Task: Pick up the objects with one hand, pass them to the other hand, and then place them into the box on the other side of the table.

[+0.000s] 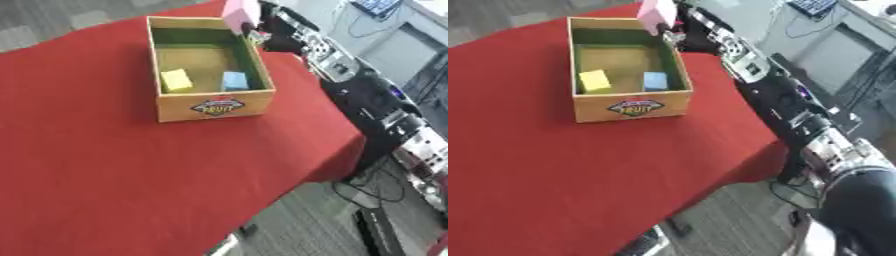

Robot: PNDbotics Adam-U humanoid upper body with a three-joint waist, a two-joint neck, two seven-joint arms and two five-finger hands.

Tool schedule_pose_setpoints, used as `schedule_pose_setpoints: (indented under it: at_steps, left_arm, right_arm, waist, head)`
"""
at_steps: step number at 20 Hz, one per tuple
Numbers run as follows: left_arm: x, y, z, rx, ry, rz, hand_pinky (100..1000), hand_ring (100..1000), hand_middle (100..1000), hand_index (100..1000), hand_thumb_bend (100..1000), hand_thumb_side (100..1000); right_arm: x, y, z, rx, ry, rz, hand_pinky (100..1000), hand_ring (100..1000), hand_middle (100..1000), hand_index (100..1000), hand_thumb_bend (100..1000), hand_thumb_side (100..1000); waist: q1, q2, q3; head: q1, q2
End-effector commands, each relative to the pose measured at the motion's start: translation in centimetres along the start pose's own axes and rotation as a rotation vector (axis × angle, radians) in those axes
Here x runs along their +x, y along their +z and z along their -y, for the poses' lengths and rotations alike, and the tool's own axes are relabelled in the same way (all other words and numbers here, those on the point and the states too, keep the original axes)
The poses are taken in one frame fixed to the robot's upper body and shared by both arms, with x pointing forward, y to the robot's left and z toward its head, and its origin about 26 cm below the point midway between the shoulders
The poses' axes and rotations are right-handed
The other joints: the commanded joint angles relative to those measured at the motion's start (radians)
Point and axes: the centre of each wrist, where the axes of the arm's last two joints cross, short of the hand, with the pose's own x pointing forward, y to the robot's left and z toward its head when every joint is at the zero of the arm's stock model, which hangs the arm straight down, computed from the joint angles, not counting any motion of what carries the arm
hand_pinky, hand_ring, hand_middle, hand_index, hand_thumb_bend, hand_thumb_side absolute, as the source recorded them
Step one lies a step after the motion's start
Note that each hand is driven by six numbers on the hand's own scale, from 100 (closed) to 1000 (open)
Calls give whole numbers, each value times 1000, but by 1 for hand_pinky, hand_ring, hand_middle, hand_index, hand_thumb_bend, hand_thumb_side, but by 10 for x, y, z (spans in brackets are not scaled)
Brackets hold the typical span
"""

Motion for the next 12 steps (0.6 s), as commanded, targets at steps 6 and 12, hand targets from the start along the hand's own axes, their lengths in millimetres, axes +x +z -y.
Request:
schedule_pose_setpoints:
  at_steps: [6,12]
  left_arm:
    - [-7,3,-12,40,-39,-12,774,685,636,840,800,616]
    - [-7,4,-11,41,-42,-15,775,685,636,840,799,613]
  right_arm:
    - [5,-2,15,38,120,48,861,1000,692,882,100,316]
    - [5,-2,16,99,167,83,958,1000,848,990,100,244]
  waist:
    - [-7,-11,3]
    - [-9,-10,7]
  head:
    - [-1,-13]
    - [-4,-9]
